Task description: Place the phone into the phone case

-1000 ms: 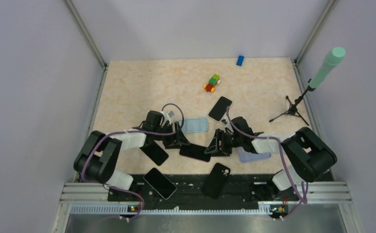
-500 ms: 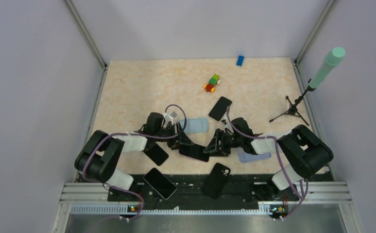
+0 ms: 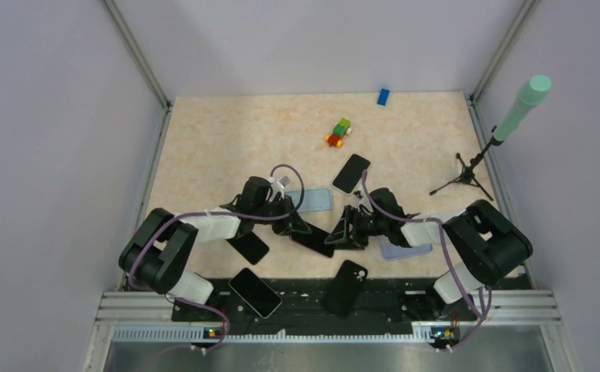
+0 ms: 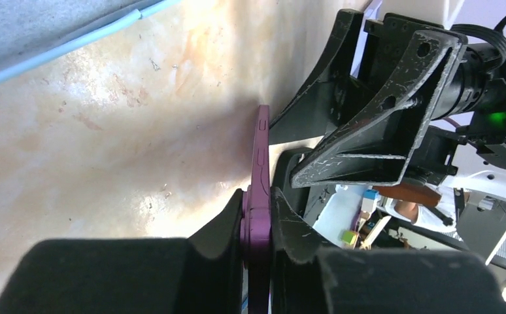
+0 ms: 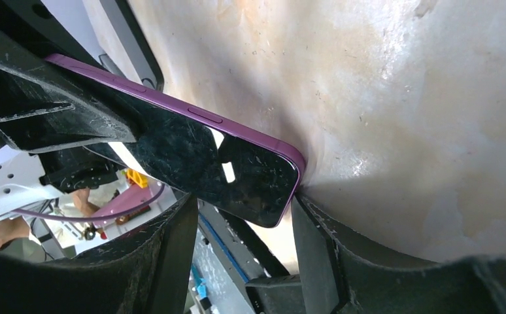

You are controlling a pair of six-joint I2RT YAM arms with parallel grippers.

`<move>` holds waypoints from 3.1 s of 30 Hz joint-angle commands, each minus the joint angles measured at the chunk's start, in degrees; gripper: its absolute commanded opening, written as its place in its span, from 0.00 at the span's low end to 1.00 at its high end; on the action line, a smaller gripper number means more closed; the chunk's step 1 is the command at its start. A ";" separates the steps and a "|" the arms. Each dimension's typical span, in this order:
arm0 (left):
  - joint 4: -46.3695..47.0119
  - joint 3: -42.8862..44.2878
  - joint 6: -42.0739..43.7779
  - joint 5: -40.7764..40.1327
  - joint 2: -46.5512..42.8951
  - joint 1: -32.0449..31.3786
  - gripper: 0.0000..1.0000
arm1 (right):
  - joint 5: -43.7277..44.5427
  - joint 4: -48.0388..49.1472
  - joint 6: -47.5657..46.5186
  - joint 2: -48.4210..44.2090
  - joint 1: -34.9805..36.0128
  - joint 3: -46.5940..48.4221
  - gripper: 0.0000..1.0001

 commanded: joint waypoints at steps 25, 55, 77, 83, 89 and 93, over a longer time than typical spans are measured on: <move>4.82 -4.63 -4.19 -6.13 -36.22 -0.17 0.00 | -2.38 -9.52 -6.91 -28.94 -4.46 3.36 0.66; 30.66 -11.69 -16.72 -0.49 -33.16 -0.26 0.00 | -17.58 26.95 12.75 -22.02 -2.53 -0.38 0.05; -19.58 7.25 9.74 -23.05 -19.74 1.18 0.69 | 1.49 -22.40 -15.12 -26.31 -4.35 6.88 0.00; -28.80 17.72 13.66 -31.46 -7.83 2.18 0.65 | 7.42 -27.38 -17.03 -28.85 -5.06 7.25 0.00; -34.50 27.46 16.29 -33.69 4.63 3.27 0.61 | 14.23 -32.66 -16.31 -31.06 -5.77 8.49 0.00; -35.91 31.95 17.12 -34.47 12.03 3.55 0.47 | 13.84 -34.77 -17.39 -31.94 -7.05 9.44 0.00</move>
